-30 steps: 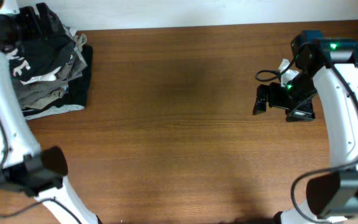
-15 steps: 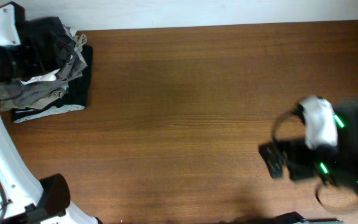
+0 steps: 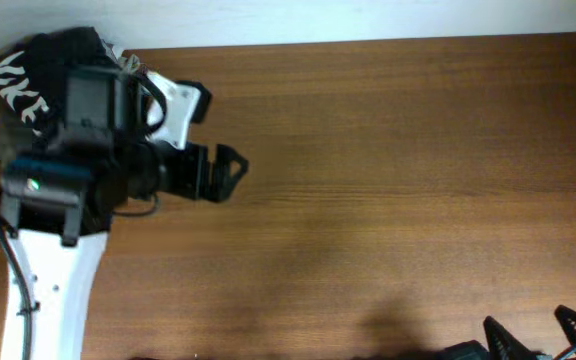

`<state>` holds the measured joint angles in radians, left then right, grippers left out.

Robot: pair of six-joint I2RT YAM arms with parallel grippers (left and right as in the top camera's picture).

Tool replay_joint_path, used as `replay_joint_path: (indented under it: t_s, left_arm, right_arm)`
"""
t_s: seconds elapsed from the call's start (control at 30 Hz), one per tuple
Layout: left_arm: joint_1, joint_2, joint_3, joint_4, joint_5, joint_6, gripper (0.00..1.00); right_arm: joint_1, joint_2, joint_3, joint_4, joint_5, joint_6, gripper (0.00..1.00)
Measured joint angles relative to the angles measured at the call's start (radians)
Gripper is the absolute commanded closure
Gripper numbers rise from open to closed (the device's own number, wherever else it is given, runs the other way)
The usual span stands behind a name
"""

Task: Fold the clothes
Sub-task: 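Release the bundle and pull the left gripper back from the stack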

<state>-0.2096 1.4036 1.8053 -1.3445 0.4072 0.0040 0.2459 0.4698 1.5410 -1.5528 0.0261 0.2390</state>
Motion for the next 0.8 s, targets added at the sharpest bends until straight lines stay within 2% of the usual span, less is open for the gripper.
replay_joint_path:
  t_s: [0.23,0.8]
  left_arm:
    - [-0.009,-0.023,-0.105,0.021,-0.004,0.0,0.01]
    - [-0.009,-0.023,-0.106,0.021,-0.004,0.0,0.01]
  right_arm:
    - [0.0,-0.003,-0.037,0.013,0.074,0.001,0.01]
    - [0.0,-0.003,-0.069,0.013,0.083,0.001,0.01]
